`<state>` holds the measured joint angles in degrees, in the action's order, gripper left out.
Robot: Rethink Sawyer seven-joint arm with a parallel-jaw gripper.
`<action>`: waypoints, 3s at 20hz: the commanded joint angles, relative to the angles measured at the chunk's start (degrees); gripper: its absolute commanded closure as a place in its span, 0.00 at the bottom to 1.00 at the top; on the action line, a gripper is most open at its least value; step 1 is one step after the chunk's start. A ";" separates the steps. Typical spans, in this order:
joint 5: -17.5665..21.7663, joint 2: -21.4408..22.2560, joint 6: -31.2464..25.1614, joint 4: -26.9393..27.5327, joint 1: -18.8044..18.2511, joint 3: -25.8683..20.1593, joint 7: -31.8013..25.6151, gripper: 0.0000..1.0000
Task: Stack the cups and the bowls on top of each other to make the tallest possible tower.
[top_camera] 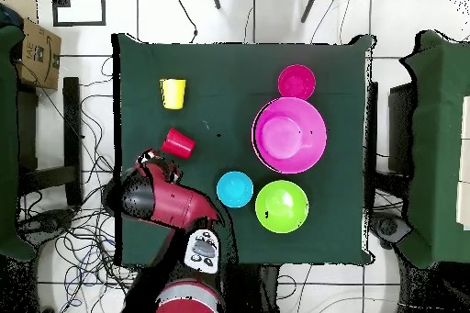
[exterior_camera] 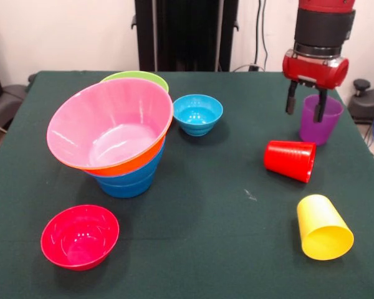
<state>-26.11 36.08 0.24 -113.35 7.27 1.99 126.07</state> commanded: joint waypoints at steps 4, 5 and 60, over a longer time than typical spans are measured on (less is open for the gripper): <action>0.47 4.55 -1.54 -7.09 -0.61 -10.29 12.11 0.00; 0.29 4.95 -1.62 -7.52 -0.48 -10.39 12.28 0.00; 5.02 -9.73 1.88 2.00 1.09 -4.53 6.98 1.00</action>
<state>-20.56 28.02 3.11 -114.44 6.35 -2.38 126.07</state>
